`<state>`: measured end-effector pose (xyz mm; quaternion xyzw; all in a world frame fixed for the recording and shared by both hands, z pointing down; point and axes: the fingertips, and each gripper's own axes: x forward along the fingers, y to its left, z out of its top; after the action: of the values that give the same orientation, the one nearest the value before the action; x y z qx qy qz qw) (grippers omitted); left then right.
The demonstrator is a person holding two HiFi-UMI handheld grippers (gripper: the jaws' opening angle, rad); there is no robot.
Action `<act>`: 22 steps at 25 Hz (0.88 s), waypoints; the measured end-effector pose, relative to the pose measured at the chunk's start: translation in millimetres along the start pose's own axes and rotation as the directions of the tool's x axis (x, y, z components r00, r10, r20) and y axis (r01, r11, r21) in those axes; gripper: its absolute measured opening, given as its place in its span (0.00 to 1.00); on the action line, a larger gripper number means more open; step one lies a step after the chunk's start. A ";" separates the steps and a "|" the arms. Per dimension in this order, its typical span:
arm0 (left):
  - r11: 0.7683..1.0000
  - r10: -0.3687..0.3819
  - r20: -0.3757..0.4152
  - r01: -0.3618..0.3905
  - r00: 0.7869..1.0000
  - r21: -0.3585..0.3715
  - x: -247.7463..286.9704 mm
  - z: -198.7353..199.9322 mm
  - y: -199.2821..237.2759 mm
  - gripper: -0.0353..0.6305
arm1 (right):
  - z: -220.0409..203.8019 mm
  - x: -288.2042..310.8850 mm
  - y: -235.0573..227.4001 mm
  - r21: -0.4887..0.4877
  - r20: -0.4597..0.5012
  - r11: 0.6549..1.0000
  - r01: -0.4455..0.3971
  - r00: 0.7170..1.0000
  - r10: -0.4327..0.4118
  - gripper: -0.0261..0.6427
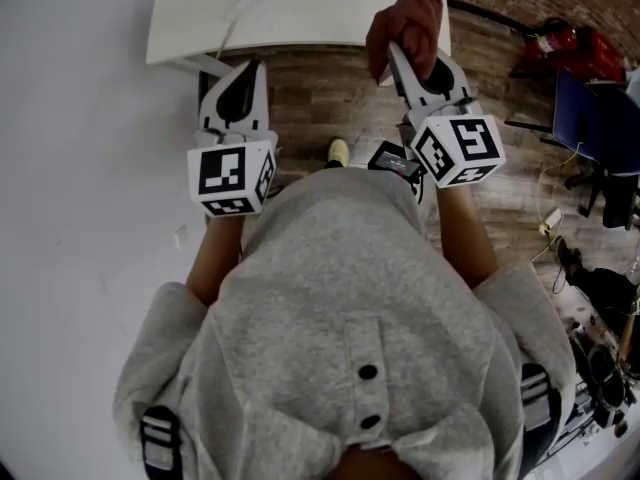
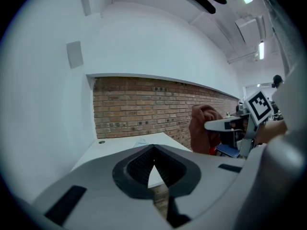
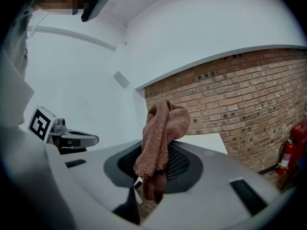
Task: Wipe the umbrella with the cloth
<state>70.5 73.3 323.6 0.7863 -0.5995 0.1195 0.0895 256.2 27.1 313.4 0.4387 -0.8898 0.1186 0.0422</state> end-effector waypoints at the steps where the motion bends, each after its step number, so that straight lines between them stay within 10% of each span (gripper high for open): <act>1: 1.000 0.007 0.000 -0.007 1.000 0.000 3.9 1.6 1.4 0.08 | 0.9 4.5 -2.9 0.006 0.001 1.000 -0.010 1.000 0.010 0.19; 22: 0.995 0.103 -0.019 -0.103 0.994 0.008 45.0 0.9 55.2 0.08 | 3.1 74.5 -16.0 0.025 -0.029 0.994 -0.102 0.994 0.103 0.17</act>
<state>28.7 16.9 335.9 0.7534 -0.6381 0.1335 0.0864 223.4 -40.4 326.5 0.3912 -0.9089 0.1378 0.0446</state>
